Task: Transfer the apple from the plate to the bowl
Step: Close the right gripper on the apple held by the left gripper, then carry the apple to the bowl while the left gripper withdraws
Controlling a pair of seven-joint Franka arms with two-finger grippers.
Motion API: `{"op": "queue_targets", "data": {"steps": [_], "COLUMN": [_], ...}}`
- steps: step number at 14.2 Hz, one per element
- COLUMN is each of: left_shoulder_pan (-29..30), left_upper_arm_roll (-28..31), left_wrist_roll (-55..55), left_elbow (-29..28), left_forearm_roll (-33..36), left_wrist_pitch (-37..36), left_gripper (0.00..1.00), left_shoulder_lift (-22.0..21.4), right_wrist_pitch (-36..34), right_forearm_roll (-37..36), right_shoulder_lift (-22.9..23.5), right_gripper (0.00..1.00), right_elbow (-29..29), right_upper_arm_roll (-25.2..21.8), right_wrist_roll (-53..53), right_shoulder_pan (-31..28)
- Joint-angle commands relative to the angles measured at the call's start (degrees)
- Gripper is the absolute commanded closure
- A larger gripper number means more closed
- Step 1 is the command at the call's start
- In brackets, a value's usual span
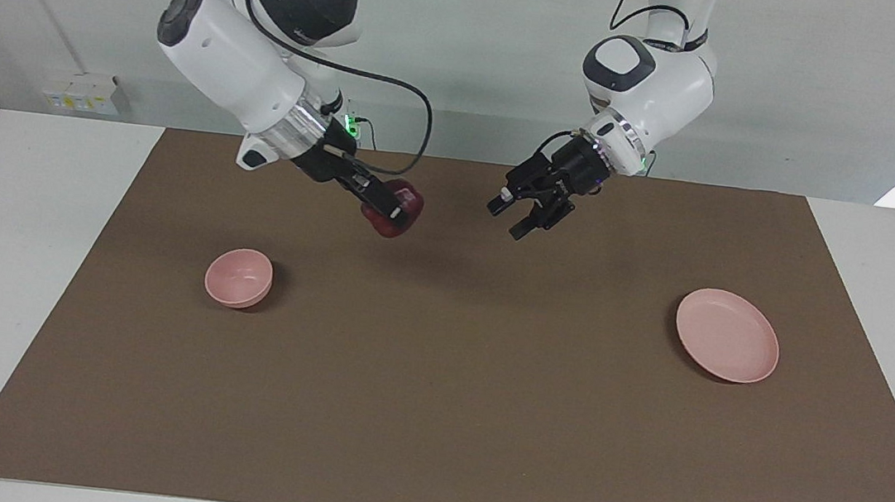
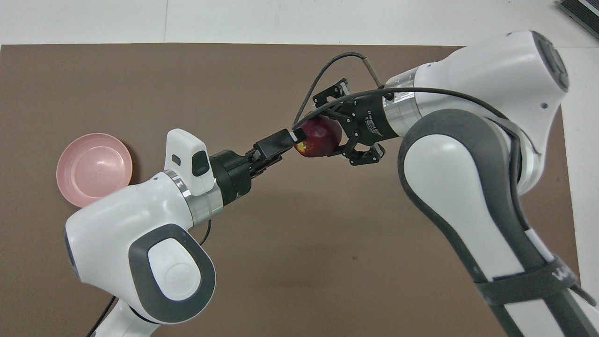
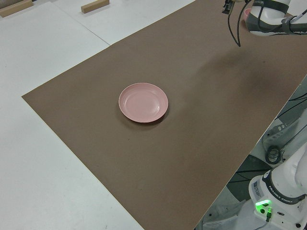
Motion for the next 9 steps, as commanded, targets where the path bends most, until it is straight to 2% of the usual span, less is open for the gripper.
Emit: {"op": "queue_targets", "data": {"steps": [1, 3, 5, 7, 9], "left_shoulder_pan": [-0.08, -0.6, -0.78, -0.78, -0.78], "left_upper_arm_roll": [4.56, 10.35, 14.14, 17.22, 19.86], "left_wrist_roll": [0.12, 0.12, 0.12, 0.2, 0.55], "left_elbow": [-0.76, 0.63, 4.49, 6.96, 8.46], "left_forearm_roll": [8.08, 18.77, 31.78, 41.99, 51.74], "left_wrist_pitch": [-8.42, -19.2, -28.97, -32.78, -33.67], "left_gripper": [0.0, 0.0, 0.0, 0.0, 0.0], "left_shoulder_lift": [-1.02, -0.5, 0.99, 1.88, 2.23], "right_wrist_pitch": [-5.54, -7.59, -1.03, 3.38, 9.17], "right_forearm_roll": [-6.73, -14.02, -20.97, -24.32, -27.58], "right_shoulder_lift": [-1.9, -2.95, -4.18, -3.05, -1.73], "right_gripper": [1.0, 1.0, 1.0, 1.0, 1.0], "right_elbow": [-0.25, -2.08, -7.52, -10.26, -13.33], "right_upper_arm_roll": [0.47, 0.47, 0.47, 0.47, 0.47], "right_wrist_roll": [-9.71, -20.43, -29.92, -36.01, -40.67], "right_shoulder_pan": [-3.51, -5.1, -6.33, -7.21, -8.18]}}
